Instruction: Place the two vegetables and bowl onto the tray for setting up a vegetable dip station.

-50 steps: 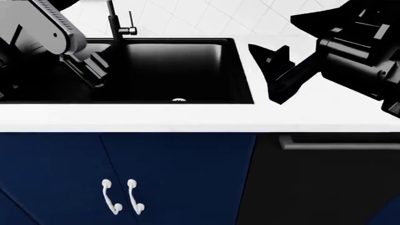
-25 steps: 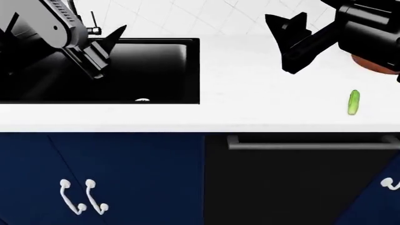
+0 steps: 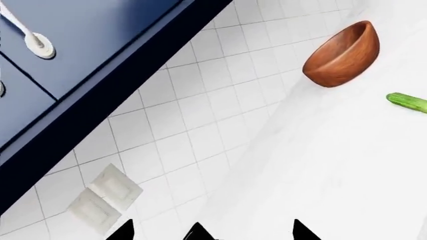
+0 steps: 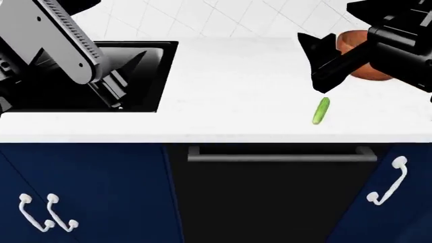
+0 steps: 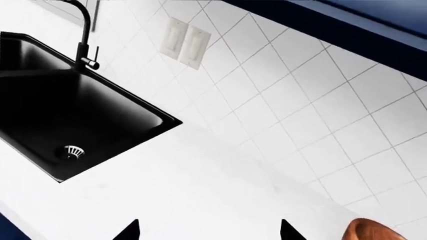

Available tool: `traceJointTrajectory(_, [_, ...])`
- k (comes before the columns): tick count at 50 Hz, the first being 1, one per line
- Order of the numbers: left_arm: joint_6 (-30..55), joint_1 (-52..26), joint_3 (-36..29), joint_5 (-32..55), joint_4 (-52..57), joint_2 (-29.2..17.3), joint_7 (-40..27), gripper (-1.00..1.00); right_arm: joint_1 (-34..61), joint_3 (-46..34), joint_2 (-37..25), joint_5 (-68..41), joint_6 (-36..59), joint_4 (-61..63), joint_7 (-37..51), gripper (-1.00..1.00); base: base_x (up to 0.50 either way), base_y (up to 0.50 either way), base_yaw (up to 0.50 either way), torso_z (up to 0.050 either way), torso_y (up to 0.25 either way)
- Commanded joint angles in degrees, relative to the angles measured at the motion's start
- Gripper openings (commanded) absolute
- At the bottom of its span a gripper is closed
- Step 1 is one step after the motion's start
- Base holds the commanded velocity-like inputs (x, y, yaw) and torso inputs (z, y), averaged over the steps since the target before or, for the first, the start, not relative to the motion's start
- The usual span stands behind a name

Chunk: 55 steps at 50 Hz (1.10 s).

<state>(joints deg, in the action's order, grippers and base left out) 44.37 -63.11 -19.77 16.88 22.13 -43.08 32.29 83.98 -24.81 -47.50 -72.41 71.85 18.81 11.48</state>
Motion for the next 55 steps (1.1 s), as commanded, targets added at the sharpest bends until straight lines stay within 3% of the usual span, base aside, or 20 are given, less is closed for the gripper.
traceJointTrajectory(1, [-0.74, 1.54, -0.44, 0.02, 0.81, -0.28, -0.09, 1.0, -0.61, -0.62, -1.48, 0.39, 0.15, 1.0, -0.1, 1.0, 0.0, -0.5, 0.0, 0.0, 0.0])
traceJointTrajectory(21, [-2.19, 1.75, -1.18, -0.82, 0.45, -0.35, -0.35, 1.0, -1.49, -0.59, -1.8, -0.22, -1.09, 0.8, -1.12, 1.0, 0.03, -0.5, 0.0, 0.0, 0.0])
traceJointTrajectory(55, [-3.65, 2.11, -0.92, -1.21, 0.9, -0.89, -0.98, 1.0, -1.38, -0.9, -1.96, -0.85, -2.14, 1.73, -1.72, 1.0, 0.34, -0.41, 0.0, 0.0, 0.0])
